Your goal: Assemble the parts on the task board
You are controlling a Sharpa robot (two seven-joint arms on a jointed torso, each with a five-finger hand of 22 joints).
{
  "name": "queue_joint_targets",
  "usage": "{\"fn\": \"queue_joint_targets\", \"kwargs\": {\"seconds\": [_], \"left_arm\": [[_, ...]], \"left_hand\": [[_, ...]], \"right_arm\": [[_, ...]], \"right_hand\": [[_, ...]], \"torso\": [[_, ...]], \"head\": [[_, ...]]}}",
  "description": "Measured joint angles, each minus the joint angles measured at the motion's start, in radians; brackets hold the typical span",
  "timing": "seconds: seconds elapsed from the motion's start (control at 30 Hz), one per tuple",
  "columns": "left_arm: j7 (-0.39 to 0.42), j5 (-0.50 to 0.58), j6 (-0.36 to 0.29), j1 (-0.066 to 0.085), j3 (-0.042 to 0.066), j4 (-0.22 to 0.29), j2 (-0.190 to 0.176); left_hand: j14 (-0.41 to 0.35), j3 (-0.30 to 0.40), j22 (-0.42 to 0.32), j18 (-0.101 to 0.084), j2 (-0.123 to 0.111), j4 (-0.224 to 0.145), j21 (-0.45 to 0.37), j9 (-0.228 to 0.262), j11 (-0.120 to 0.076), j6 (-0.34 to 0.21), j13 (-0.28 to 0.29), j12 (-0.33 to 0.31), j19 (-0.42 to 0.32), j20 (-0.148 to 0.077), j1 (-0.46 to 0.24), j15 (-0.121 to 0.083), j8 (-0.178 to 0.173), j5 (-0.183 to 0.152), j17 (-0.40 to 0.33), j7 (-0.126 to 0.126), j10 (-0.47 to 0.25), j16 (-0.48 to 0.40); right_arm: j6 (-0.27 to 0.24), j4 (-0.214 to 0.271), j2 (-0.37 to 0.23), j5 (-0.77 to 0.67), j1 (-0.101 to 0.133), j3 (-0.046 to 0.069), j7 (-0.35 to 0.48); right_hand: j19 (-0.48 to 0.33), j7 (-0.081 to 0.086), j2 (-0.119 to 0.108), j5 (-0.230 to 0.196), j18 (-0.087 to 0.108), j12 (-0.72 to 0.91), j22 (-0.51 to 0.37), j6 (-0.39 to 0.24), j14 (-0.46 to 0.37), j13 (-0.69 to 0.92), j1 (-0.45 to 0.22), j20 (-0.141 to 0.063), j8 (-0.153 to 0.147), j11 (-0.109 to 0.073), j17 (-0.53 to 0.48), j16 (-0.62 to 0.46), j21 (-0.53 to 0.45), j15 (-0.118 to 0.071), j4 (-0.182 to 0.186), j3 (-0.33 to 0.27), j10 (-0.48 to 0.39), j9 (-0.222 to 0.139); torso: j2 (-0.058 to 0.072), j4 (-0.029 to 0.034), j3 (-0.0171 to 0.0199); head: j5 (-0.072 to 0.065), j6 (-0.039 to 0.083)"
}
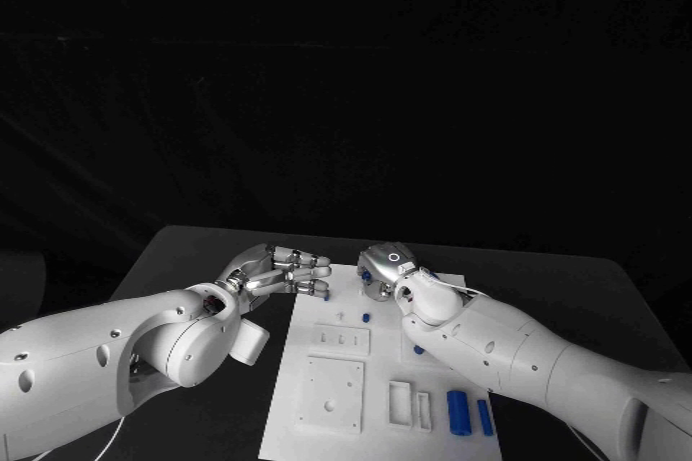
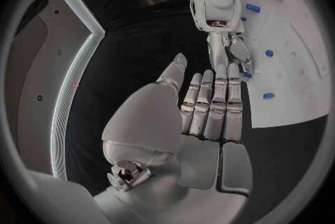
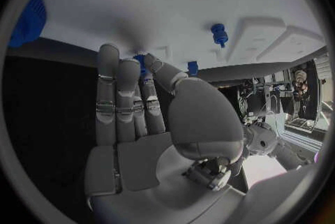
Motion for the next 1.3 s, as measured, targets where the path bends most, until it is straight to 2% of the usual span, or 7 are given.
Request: {"fn": "queue_joint_targets", "kwargs": {"seconds": [0.2, 0.3, 0.57, 0.77, 0.9, 1.1, 1.3], "left_arm": [[-0.001, -0.001, 0.001, 0.001, 0.0, 0.0, 0.0], [-0.002, -0.001, 0.001, 0.001, 0.0, 0.001, 0.0], [-0.004, -0.002, 0.002, 0.002, 0.0, -0.001, -0.001], [-0.005, -0.003, 0.003, 0.003, 0.0, -0.003, -0.003], [-0.005, -0.003, 0.003, 0.003, 0.0, -0.003, -0.008], [-0.005, -0.004, 0.003, 0.004, 0.0, -0.001, -0.016], [-0.005, -0.004, 0.003, 0.005, 0.0, -0.001, -0.025]], "left_hand": [[0.0, 0.0, 0.0, 0.0, 0.0, 0.0, 0.0, 0.0, 0.0, 0.0, 0.0, 0.0, 0.0, 0.0, 0.0, 0.0, 0.0, 0.0, 0.0, 0.0, 0.0, 0.0], [0.0, 0.0, 0.0, 0.0, 0.0, 0.0, 0.0, 0.0, 0.0, 0.0, 0.0, 0.0, 0.0, 0.0, 0.0, 0.0, 0.0, 0.0, 0.0, 0.0, 0.0, 0.0], [0.0, 0.0, 0.0, 0.0, 0.0, 0.0, 0.0, 0.0, 0.004, 0.0, 0.0, 0.0, 0.0, 0.0, 0.0, 0.0, 0.0, 0.0, 0.0, 0.0, -0.004, 0.0], [-0.002, 0.0, 0.0, 0.0, 0.0, 0.0, 0.0, 0.0, 0.004, 0.0, 0.0, 0.0, 0.0, 0.0, 0.0, 0.002, 0.0, 0.0, 0.0, 0.0, -0.004, 0.0], [-0.004, 0.0, 0.0, 0.0, 0.0, 0.0, 0.0, 0.0, 0.004, 0.0, 0.0, 0.0, 0.0, 0.0, 0.0, 0.003, 0.0, 0.0, 0.0, 0.0, -0.004, 0.0], [-0.003, 0.0, 0.0, 0.0, 0.0, 0.0, 0.0, 0.0, 0.004, 0.0, 0.0, 0.0, 0.0, 0.0, 0.0, 0.003, 0.0, 0.0, 0.0, 0.0, -0.004, 0.0], [-0.004, 0.0, 0.0, 0.0, 0.0, 0.0, 0.0, 0.0, 0.0, 0.0, 0.0, 0.0, 0.0, 0.0, 0.0, 0.003, 0.0, 0.0, 0.0, 0.0, -0.007, 0.0]], "right_arm": [[0.002, -0.007, 0.001, 0.006, 0.001, 0.0, 0.007], [0.003, -0.013, 0.0, 0.018, -0.001, 0.0, 0.014], [-0.004, -0.015, -0.007, 0.068, 0.002, 0.0, 0.036], [-0.016, 0.032, -0.041, 0.106, 0.001, 0.003, 0.052], [-0.022, 0.081, -0.079, 0.126, 0.001, 0.026, 0.058], [-0.025, 0.158, -0.161, 0.154, 0.003, 0.071, 0.059], [-0.004, 0.219, -0.249, 0.188, 0.004, 0.095, 0.047]], "right_hand": [[0.007, 0.021, -0.005, 0.0, 0.005, -0.001, 0.002, -0.063, 0.0, 0.003, -0.006, 0.011, 0.001, -0.021, -0.003, -0.007, -0.017, 0.019, 0.01, -0.01, -0.034, -0.002], [0.012, 0.032, -0.017, 0.003, 0.013, 0.006, -0.003, -0.124, -0.005, 0.011, -0.018, 0.027, 0.001, -0.003, -0.003, -0.011, -0.031, 0.031, 0.019, -0.037, -0.102, -0.005], [0.04, 0.003, -0.072, 0.039, 0.057, 0.002, -0.062, -0.236, -0.016, -0.004, 0.045, 0.067, 0.001, 0.05, -0.005, -0.027, -0.12, 0.059, 0.122, -0.285, -0.376, -0.006], [0.039, 0.003, -0.092, 0.046, 0.058, 0.003, -0.073, -0.246, -0.016, -0.004, 0.067, 0.068, 0.001, 0.051, -0.005, -0.028, -0.146, 0.06, 0.182, -0.313, -0.39, -0.006], [0.041, 0.003, -0.094, 0.058, 0.058, 0.003, -0.073, -0.246, -0.016, -0.004, 0.076, 0.066, 0.001, 0.047, -0.005, -0.028, -0.157, 0.06, 0.192, -0.316, -0.359, -0.006], [0.048, 0.032, -0.058, 0.096, 0.055, 0.003, -0.059, -0.213, -0.012, 0.002, 0.025, 0.04, 0.001, -0.004, -0.002, -0.032, -0.157, 0.029, 0.119, -0.253, -0.101, -0.006], [0.046, 0.037, -0.059, 0.123, 0.002, 0.093, -0.042, -0.205, -0.005, 0.108, 0.006, -0.024, 0.001, -0.08, 0.014, -0.039, -0.15, -0.028, 0.09, -0.292, 0.132, -0.006]], "torso": [[0.001, -0.0003, 0.0], [0.002, -0.0003, -0.0004], [0.003, -0.0002, -0.0011], [0.004, -0.0013, -0.001], [0.004, -0.0049, 0.0], [0.003, -0.012, 0.0027], [0.002, -0.0244, 0.0074]], "head": [[0.001, 0.0], [0.002, 0.0], [0.001, 0.001], [0.001, 0.002], [-0.001, 0.005], [-0.005, 0.01], [-0.007, 0.012]]}}
